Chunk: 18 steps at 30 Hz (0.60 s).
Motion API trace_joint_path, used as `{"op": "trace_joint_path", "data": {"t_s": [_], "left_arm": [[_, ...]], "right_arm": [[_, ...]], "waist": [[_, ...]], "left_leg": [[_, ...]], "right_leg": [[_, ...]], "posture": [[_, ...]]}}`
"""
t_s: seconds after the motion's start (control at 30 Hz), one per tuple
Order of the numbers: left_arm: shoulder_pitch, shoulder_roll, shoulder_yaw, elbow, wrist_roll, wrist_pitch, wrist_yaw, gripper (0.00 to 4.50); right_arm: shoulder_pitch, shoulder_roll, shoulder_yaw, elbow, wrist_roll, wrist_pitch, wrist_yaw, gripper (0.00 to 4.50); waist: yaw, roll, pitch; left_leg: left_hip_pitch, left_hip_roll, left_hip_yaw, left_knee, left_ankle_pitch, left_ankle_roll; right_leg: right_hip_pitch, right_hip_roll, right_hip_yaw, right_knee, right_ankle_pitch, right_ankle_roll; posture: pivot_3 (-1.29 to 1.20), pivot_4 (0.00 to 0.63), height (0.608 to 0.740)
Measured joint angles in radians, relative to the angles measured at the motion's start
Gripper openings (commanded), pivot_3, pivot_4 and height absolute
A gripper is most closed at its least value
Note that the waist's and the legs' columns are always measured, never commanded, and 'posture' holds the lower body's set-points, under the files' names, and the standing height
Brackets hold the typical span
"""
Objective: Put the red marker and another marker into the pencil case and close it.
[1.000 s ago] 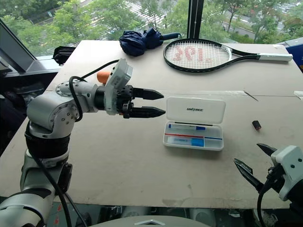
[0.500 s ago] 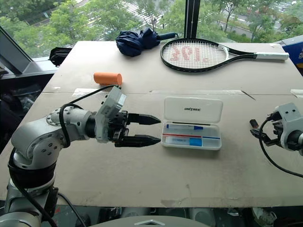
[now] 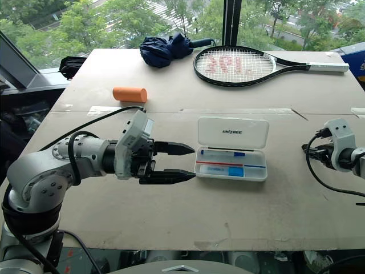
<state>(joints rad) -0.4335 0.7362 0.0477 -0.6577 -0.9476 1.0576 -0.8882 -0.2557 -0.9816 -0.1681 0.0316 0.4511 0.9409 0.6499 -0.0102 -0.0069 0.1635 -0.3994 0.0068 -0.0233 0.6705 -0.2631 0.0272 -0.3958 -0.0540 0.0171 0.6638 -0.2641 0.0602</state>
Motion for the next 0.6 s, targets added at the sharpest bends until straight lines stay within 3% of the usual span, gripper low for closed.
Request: {"op": "trace_joint_path", "data": {"t_s": [0.03, 0.23, 0.37, 0.43, 0.6], "left_arm": [[0.001, 0.004, 0.002, 0.0, -0.001, 0.0, 0.001, 3.35], [0.037, 0.058, 0.005, -0.004, -0.003, -0.027, -0.009, 3.35], [0.068, 0.102, 0.005, -0.005, 0.0, -0.055, -0.038, 3.35], [0.09, 0.124, 0.005, -0.004, 0.01, -0.074, -0.055, 3.35], [0.127, 0.154, 0.008, -0.005, 0.023, -0.118, -0.085, 3.35]], "right_arm": [[0.005, 0.0, -0.001, -0.009, 0.0, -0.006, 0.008, 0.11], [0.166, -0.068, -0.061, -0.264, 0.072, -0.047, 0.186, 0.11], [0.178, -0.131, -0.081, -0.442, 0.111, -0.05, 0.262, 0.11], [0.152, -0.132, -0.059, -0.486, 0.126, -0.046, 0.274, 0.11], [0.05, -0.147, 0.132, -0.551, 0.058, -0.101, 0.3, 0.11]], "waist": [[0.0, 0.0, 0.0], [0.003, 0.001, 0.001], [-0.002, 0.001, 0.001], [-0.002, 0.001, 0.001], [0.004, 0.0, 0.001]], "left_leg": [[0.0, 0.0, 0.0, 0.0, 0.0, 0.0], [-0.001, 0.0, -0.001, 0.0, 0.0, 0.0], [0.0, 0.001, -0.001, 0.0, 0.0, 0.0], [0.001, 0.001, -0.001, 0.0, 0.0, 0.0], [0.0, 0.001, -0.001, 0.0, 0.0, 0.0]], "right_leg": [[0.0, 0.0, 0.0, 0.0, 0.0, 0.0], [0.0, 0.0, -0.001, 0.0, 0.0, 0.0], [0.0, 0.0, -0.001, 0.0, 0.0, 0.0], [0.0, 0.0, -0.001, 0.0, 0.0, 0.0], [0.0, 0.0, -0.001, -0.001, 0.0, 0.0]], "posture": [[0.0, 0.15, 0.73], [0.0, 0.15, 0.73], [0.0, 0.15, 0.73], [0.0, 0.15, 0.73], [0.0, 0.15, 0.73]]}}
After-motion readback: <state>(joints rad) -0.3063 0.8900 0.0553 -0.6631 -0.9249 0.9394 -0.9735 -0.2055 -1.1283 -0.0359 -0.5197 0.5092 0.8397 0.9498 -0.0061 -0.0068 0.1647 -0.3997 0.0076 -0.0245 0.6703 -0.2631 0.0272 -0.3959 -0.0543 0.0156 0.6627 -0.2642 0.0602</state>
